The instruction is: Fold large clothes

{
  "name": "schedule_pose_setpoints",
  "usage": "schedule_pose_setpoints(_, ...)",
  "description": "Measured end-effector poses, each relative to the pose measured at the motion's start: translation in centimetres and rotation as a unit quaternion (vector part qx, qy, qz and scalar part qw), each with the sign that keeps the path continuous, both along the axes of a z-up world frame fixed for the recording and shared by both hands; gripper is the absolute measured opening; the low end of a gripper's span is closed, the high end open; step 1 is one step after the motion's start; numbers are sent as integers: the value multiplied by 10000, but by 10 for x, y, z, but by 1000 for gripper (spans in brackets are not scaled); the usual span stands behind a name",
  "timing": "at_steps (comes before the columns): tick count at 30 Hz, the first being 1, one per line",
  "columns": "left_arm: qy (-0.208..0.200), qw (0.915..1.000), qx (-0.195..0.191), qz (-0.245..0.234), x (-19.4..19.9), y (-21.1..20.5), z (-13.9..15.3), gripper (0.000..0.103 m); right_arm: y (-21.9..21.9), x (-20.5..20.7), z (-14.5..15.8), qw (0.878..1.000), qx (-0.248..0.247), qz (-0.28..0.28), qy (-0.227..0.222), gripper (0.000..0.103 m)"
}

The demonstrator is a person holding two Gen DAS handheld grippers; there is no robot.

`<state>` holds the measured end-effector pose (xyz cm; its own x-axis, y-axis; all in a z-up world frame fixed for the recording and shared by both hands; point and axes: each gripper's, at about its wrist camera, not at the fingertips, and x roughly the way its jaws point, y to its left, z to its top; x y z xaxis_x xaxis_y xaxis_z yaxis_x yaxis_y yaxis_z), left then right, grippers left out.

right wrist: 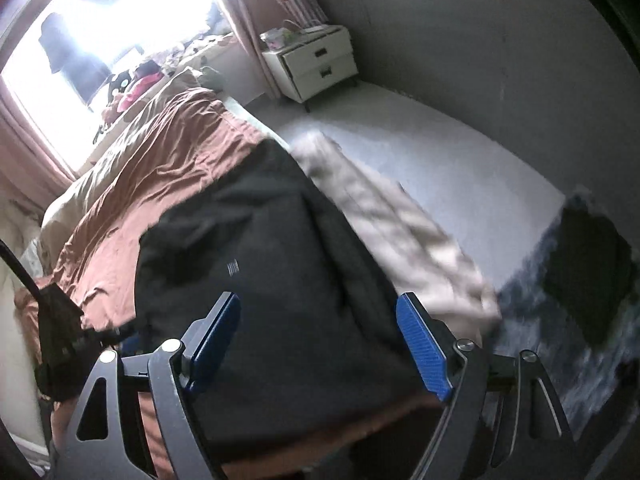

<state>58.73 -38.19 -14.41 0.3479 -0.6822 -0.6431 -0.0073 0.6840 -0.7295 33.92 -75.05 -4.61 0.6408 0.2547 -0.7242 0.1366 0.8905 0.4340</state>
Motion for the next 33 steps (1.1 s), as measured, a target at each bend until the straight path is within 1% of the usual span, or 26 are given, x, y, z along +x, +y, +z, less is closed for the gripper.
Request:
schedule_pose_setpoints(3, -145, 9999, 84, -25, -14, 5, 3, 47, -18, -33, -2, 9988, 320, -354, -66, 79)
schedule_pose_setpoints(5, -175, 9997, 89, -139, -21, 6, -2, 47, -23, -53, -9, 9967, 546, -600, -97, 79)
schedule_pose_setpoints(7, -175, 9993, -6, -342, -26, 2, -5, 46, -21, -69, -26, 9936, 853, -730, -104, 79)
schedule_pose_setpoints(10, -315, 9984, 23, -466, -28, -2, -4, 39, -12, -90, -51, 9875, 1412, -684, -125, 79)
schedule_pose_setpoints(11, -368, 9980, 24, -504, -28, -4, -3, 35, -9, -91, -58, 9858, 1533, -671, -106, 75)
schedule_pose_setpoints(12, -398, 9977, 28, -539, -27, -6, -2, 34, -5, -89, -64, 9836, 1696, -607, -128, 62)
schedule_pose_setpoints(13, -403, 9975, 28, -585, -25, -8, -1, 34, -3, -87, -69, 9817, 1816, -547, -161, 46)
schedule_pose_setpoints(15, -389, 9973, -20, -630, -16, -16, 0, 34, -2, -79, -73, 9784, 1983, -517, -261, 34)
schedule_pose_setpoints(16, -385, 9970, -18, -671, -13, -20, 0, 34, -1, -77, -73, 9782, 1990, -509, -299, 29)
schedule_pose_setpoints(19, -465, 9958, 165, -766, -1, -33, 5, 34, -1, -69, -69, 9779, 1962, -569, -451, 23)
schedule_pose_setpoints(22, -529, 9946, 201, -875, 12, -45, 7, 34, -10, -63, -66, 9751, 1982, -812, -567, 22)
schedule_pose_setpoints(24, -523, 9940, 258, -922, 12, -50, 7, 34, -17, -57, -65, 9750, 1919, -954, -582, 22)
schedule_pose_setpoints(26, -530, 9930, 404, -972, 12, -55, 8, 34, -20, -54, -61, 9793, 1616, -1084, -559, 22)
schedule_pose_setpoints(28, -639, 9909, 600, -1023, 6, -55, 12, 34, -20, -57, -52, 9825, 1384, -1121, -544, 22)
schedule_pose_setpoints(30, -788, 9878, 860, -1029, -3, -51, 16, 34, -13, -63, -37, 9877, 899, -1132, -594, 22)
schedule_pose_setpoints(31, -819, 9878, 874, -998, -7, -47, 17, 34, -8, -67, -32, 9889, 799, -1097, -605, 22)
schedule_pose_setpoints(33, -814, 9886, 840, -951, -14, -40, 18, 34, -3, -75, -23, 9900, 782, -1009, -607, 22)
